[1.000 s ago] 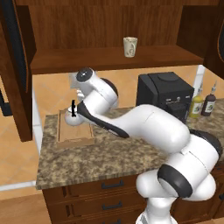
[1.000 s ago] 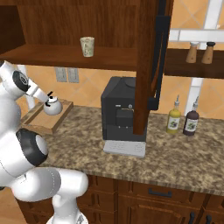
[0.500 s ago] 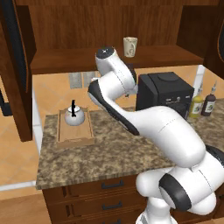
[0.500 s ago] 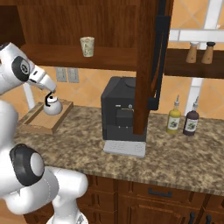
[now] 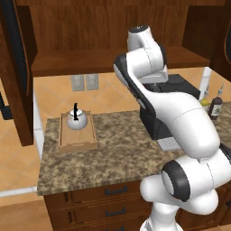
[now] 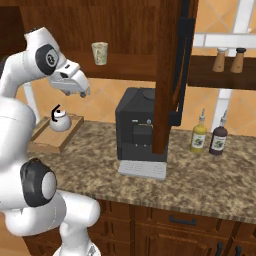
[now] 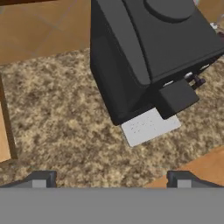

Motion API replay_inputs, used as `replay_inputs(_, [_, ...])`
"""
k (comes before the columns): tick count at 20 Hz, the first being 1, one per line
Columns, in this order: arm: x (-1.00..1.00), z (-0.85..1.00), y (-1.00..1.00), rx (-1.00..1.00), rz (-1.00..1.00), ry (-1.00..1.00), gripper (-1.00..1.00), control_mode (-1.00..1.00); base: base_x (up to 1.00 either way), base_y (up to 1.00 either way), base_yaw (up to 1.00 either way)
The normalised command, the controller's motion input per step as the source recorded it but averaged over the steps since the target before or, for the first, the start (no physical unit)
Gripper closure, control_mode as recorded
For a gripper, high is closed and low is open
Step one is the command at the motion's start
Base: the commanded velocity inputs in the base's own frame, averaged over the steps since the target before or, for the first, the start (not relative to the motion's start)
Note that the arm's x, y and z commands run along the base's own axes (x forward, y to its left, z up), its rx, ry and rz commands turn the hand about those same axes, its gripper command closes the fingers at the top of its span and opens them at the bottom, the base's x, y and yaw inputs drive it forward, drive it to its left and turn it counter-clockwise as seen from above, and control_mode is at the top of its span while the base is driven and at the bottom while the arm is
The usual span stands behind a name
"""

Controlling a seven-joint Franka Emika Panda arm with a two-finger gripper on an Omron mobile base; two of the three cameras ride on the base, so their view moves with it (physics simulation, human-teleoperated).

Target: Pick the kettle from the counter and place it on the tray. Then pick the mug from the cabinet and place it on the tray. Then close the cabinet doors.

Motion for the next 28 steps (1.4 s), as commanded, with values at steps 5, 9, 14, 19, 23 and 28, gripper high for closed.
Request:
replay_inputs(5, [0.12, 0.08, -0.36, 0.04, 0.3, 0.0, -1.0, -1.0, 0.0, 0.0, 0.0])
replay_inputs(9, [0.16, 0.4, -0.39, 0.02, 0.44, -0.12, -1.0, -1.0, 0.0, 0.0, 0.0])
replay_inputs(14, [0.41, 0.46, -0.04, 0.14, 0.24, -0.2, -1.0, -1.0, 0.0, 0.0, 0.0])
replay_inputs(19, [0.44, 0.26, 0.0, 0.19, 0.06, -0.27, -1.0, -1.0, 0.0, 0.0, 0.0])
replay_inputs(23, [0.21, 0.0, 0.0, 0.01, 0.04, -0.02, -1.0, -1.0, 0.0, 0.0, 0.0])
replay_inputs(28, [0.19, 0.01, 0.03, 0.0, 0.0, 0.0, -1.0, -1.0, 0.0, 0.0, 0.0])
